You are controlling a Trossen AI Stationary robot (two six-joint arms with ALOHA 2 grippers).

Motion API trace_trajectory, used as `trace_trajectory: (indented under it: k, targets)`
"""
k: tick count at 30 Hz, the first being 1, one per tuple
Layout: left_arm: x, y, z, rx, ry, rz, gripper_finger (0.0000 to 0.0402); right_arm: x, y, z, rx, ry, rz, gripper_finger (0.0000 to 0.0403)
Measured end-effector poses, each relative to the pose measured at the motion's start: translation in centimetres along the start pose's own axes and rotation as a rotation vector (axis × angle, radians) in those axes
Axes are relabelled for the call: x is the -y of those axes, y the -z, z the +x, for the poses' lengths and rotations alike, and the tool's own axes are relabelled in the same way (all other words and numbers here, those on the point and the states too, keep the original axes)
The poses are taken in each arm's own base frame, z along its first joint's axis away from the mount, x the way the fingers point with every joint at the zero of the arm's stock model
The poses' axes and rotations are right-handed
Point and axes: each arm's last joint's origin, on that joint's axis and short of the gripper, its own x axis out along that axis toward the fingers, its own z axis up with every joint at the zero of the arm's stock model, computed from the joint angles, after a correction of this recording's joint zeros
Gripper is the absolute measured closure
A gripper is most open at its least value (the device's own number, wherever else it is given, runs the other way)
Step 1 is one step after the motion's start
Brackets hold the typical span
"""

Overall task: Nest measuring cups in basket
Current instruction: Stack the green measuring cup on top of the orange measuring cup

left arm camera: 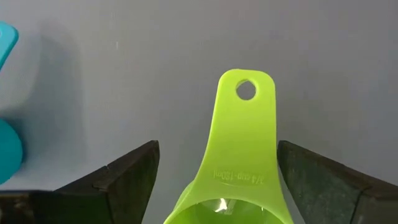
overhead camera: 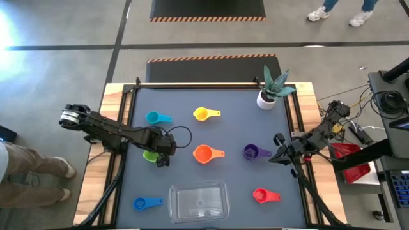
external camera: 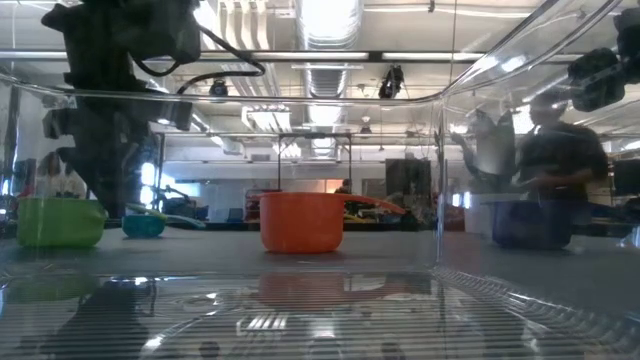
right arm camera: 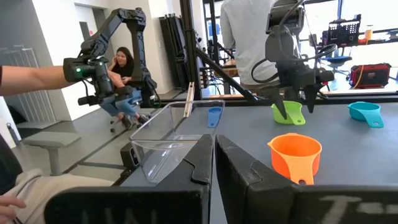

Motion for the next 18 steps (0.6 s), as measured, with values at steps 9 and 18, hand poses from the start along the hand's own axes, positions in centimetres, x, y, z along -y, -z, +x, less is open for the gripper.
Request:
trace_trajectory:
  k: [9, 18]
  targets:
    - [-0.01, 0.01, 0.02, 0.0, -0.001, 0.031, 0.0132, 0.0, 0.0, 0.0, 0.0, 0.0, 0.0, 0.0394]
    - [-0.02, 0.03, 0.04, -0.001, -0.002, 0.038, 0.0204, 0.0, 0.0, 0.0, 0.0, 0.0, 0.001, 0.0394]
